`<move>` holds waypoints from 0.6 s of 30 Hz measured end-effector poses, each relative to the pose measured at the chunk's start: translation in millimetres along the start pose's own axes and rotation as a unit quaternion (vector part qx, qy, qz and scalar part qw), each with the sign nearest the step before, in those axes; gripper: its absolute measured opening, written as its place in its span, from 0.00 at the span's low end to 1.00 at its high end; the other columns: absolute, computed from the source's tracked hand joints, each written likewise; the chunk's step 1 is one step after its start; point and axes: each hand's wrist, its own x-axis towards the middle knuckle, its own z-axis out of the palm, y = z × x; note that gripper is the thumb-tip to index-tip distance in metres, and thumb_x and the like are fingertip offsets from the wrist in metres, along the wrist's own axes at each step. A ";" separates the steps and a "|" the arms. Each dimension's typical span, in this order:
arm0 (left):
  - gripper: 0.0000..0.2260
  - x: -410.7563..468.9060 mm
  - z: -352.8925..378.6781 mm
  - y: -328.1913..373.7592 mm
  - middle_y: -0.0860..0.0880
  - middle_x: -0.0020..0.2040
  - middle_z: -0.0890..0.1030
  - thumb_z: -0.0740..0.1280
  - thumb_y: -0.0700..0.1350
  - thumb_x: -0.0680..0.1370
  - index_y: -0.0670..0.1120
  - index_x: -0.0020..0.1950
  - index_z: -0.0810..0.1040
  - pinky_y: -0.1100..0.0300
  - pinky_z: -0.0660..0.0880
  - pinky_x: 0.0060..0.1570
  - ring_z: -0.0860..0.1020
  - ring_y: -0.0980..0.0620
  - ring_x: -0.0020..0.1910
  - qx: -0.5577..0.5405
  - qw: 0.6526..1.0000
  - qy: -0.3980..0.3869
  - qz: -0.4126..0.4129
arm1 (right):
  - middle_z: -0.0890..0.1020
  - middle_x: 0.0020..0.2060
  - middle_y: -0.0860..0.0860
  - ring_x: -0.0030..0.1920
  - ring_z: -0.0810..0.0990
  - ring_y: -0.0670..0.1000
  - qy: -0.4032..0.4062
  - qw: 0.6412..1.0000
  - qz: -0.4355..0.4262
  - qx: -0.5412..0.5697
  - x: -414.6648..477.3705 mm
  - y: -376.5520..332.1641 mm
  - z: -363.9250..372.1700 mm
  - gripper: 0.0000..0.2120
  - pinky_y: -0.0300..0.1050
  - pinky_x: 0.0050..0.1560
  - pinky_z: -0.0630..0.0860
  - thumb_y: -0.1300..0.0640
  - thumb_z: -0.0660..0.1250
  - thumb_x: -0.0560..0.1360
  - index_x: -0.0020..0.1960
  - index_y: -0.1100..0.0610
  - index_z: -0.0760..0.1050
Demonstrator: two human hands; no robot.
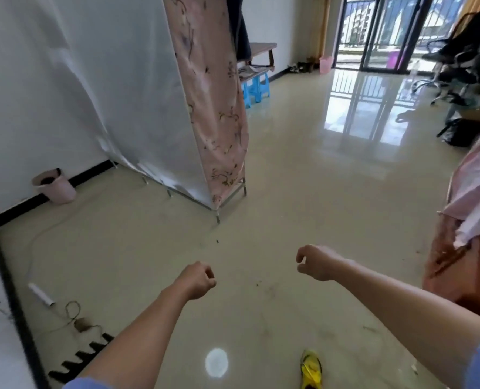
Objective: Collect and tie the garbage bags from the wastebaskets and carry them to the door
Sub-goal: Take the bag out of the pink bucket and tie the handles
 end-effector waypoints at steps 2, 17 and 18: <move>0.09 33.1 -21.8 -13.3 0.41 0.53 0.83 0.66 0.44 0.76 0.43 0.52 0.81 0.62 0.70 0.42 0.75 0.49 0.41 -0.014 0.999 0.007 -0.033 | 0.80 0.59 0.50 0.56 0.79 0.53 -0.008 0.999 -0.040 -0.025 57.7 -22.1 -16.6 0.16 0.43 0.54 0.76 0.47 0.64 0.77 0.62 0.50 0.75; 0.03 206.3 -198.9 -126.0 0.47 0.39 0.78 0.65 0.44 0.76 0.46 0.44 0.76 0.62 0.71 0.36 0.76 0.49 0.37 -0.175 0.947 0.130 -0.237 | 0.78 0.61 0.53 0.59 0.76 0.55 -0.073 0.954 -0.258 -0.133 415.6 -268.5 -136.6 0.16 0.47 0.59 0.74 0.47 0.65 0.76 0.62 0.51 0.76; 0.03 217.4 -207.7 -140.4 0.47 0.39 0.78 0.65 0.44 0.76 0.45 0.44 0.76 0.62 0.70 0.33 0.75 0.50 0.36 -0.182 0.943 0.127 -0.249 | 0.78 0.60 0.52 0.60 0.76 0.55 -0.080 0.948 -0.274 -0.142 433.2 -290.9 -135.0 0.16 0.47 0.59 0.74 0.47 0.65 0.76 0.62 0.51 0.76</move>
